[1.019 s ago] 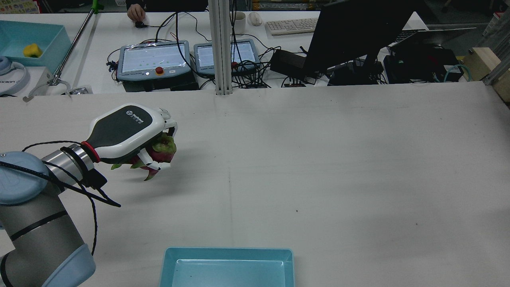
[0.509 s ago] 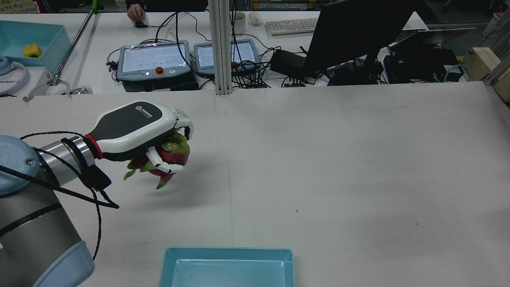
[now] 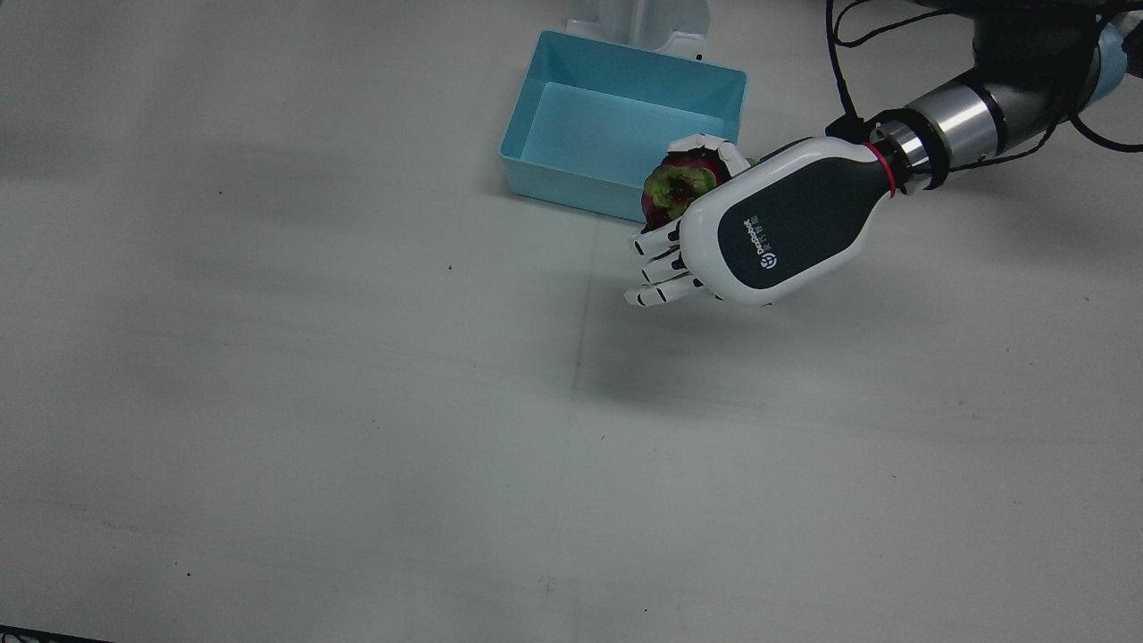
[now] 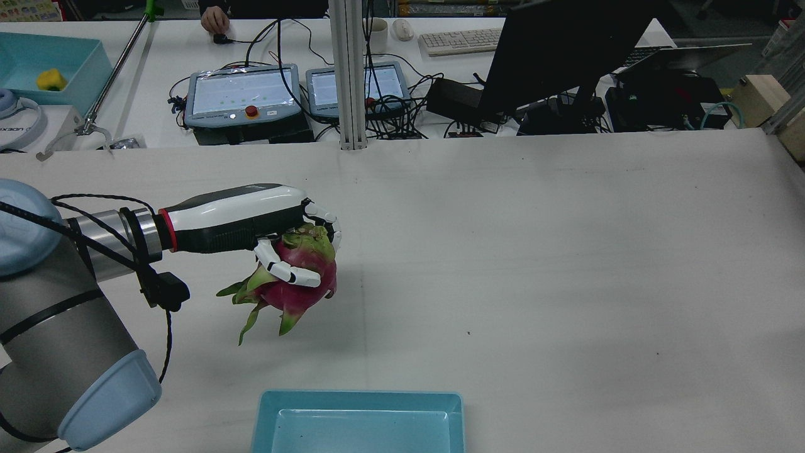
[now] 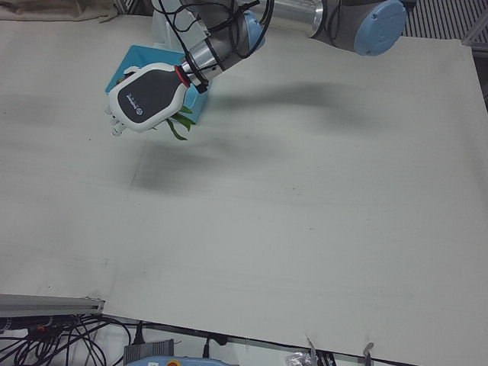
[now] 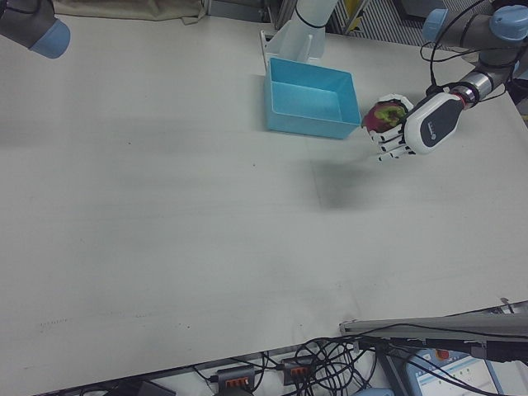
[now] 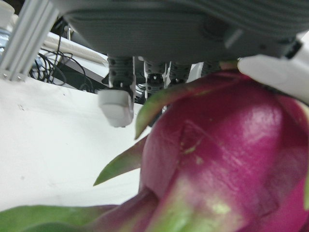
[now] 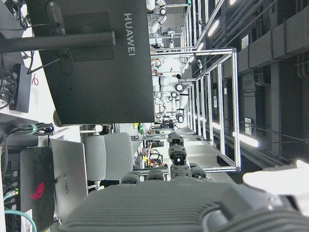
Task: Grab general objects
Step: 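Carry the dragon fruit toward the light-blue tray with the left hand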
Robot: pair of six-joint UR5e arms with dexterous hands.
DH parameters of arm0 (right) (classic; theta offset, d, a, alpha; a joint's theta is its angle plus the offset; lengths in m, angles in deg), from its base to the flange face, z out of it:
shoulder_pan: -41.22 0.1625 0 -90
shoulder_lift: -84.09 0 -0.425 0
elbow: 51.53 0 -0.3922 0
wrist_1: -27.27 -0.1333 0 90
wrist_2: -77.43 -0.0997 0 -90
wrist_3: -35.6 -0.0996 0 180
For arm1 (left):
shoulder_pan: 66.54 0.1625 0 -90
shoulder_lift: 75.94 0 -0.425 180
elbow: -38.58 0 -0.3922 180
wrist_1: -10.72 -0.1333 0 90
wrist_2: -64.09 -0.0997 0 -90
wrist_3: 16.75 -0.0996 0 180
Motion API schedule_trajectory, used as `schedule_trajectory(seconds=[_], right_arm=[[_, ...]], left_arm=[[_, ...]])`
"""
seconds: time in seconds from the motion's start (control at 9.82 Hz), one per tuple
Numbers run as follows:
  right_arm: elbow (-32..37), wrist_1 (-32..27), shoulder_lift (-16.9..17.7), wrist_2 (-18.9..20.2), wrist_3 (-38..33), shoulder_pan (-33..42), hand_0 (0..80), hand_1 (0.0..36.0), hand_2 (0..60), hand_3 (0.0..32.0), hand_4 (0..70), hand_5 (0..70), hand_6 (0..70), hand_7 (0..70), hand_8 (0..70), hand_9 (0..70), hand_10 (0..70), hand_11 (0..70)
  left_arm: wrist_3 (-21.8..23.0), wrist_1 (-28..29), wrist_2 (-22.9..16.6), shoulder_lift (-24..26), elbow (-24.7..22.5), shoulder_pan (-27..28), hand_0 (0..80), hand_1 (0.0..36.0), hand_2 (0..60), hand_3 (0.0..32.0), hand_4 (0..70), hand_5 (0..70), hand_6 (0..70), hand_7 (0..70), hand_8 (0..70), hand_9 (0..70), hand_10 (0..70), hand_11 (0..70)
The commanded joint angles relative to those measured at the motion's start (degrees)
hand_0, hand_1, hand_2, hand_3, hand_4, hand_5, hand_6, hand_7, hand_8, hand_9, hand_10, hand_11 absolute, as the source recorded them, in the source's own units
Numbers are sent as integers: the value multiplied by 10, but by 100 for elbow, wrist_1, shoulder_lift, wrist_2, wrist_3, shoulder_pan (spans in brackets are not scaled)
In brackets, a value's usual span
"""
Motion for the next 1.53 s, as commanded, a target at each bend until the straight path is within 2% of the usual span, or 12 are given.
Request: schedule_trajectory(seconds=[0.0,0.1,0.2,0.51,0.61,0.71,0.81,0.92,1.12,1.32,1.43], right_arm=[[0,0,0,0,0,0,0,0,0,0,0,0,0,0,0,0,0,0],[0,0,0,0,0,0,0,0,0,0,0,0,0,0,0,0,0,0],[0,0,0,0,0,0,0,0,0,0,0,0,0,0,0,0,0,0],[0,0,0,0,0,0,0,0,0,0,0,0,0,0,0,0,0,0],[0,0,0,0,0,0,0,0,0,0,0,0,0,0,0,0,0,0],[0,0,0,0,9,0,0,0,0,0,0,0,0,0,0,0,0,0],[0,0,0,0,0,0,0,0,0,0,0,0,0,0,0,0,0,0],[0,0,0,0,0,0,0,0,0,0,0,0,0,0,0,0,0,0],[9,0,0,0,0,0,0,0,0,0,0,0,0,0,0,0,0,0],[0,0,0,0,0,0,0,0,0,0,0,0,0,0,0,0,0,0],[0,0,0,0,0,0,0,0,0,0,0,0,0,0,0,0,0,0]], left_arm=[[1549,-101,-1081,596,152,-241,442,88,469,0,409,536,544,700,319,292,700,700],[1840,-101,-1346,615,178,-233,460,107,497,0,469,554,560,700,313,283,700,700],[1886,-93,-1409,571,240,-198,464,117,527,0,533,572,591,700,325,296,700,700],[1982,-23,-1708,396,485,135,487,139,530,0,680,620,656,700,356,334,700,700],[2270,169,-1709,386,617,154,491,145,524,0,696,622,660,700,358,335,680,700],[2586,336,-1717,352,609,250,495,145,488,0,682,605,646,700,349,328,643,700],[2885,329,-1709,395,566,486,498,145,452,0,680,589,637,700,345,324,600,700],[3002,251,-1700,491,565,549,507,150,425,0,686,577,627,700,336,315,548,700],[3099,66,-1717,606,557,593,527,170,438,0,700,619,642,700,329,299,533,700],[3431,406,-1726,528,557,794,533,172,425,0,700,632,644,700,326,295,531,700],[3547,652,-1857,353,557,944,534,170,406,0,700,630,638,700,325,294,525,700]])
